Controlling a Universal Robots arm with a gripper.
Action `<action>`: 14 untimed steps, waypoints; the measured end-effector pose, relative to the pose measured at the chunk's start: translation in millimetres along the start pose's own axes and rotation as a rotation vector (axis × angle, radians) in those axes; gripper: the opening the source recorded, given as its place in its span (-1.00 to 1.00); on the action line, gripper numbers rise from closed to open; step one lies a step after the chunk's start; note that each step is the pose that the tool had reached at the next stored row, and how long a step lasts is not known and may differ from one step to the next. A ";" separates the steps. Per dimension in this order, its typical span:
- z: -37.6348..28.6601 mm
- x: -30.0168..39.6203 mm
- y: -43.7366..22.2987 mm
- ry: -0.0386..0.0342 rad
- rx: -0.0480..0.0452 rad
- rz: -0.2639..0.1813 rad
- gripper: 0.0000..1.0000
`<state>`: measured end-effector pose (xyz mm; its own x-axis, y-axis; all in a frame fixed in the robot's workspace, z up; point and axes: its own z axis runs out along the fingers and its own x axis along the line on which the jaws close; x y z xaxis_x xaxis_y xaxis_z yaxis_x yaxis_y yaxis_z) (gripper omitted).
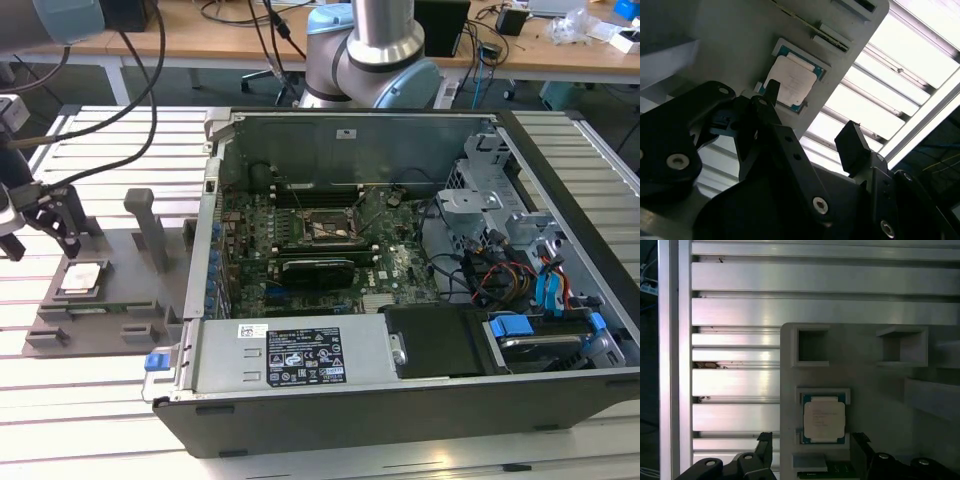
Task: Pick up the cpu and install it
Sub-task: 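Pick up the cpu and move it towards the insertion slot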
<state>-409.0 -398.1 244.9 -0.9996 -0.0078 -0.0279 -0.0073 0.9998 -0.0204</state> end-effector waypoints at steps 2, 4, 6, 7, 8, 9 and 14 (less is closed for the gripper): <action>4.6 0.0 0.1 0.0000 0.0005 0.000 0.44; 6.2 -0.5 0.2 0.0001 0.0017 -0.001 0.44; 9.6 -3.9 0.2 -0.0001 0.0032 -0.003 0.44; 10.6 -5.1 0.2 0.0001 0.0037 -0.003 0.44; 11.9 -6.7 0.2 0.0001 0.0041 -0.003 0.44; 12.8 -7.7 0.2 0.0003 0.0044 -0.003 0.44; 24.4 -13.7 0.5 0.0012 0.0065 -0.005 0.44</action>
<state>-394.6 -398.0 220.9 -0.9996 -0.0124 -0.0266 -0.0117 0.9996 -0.0271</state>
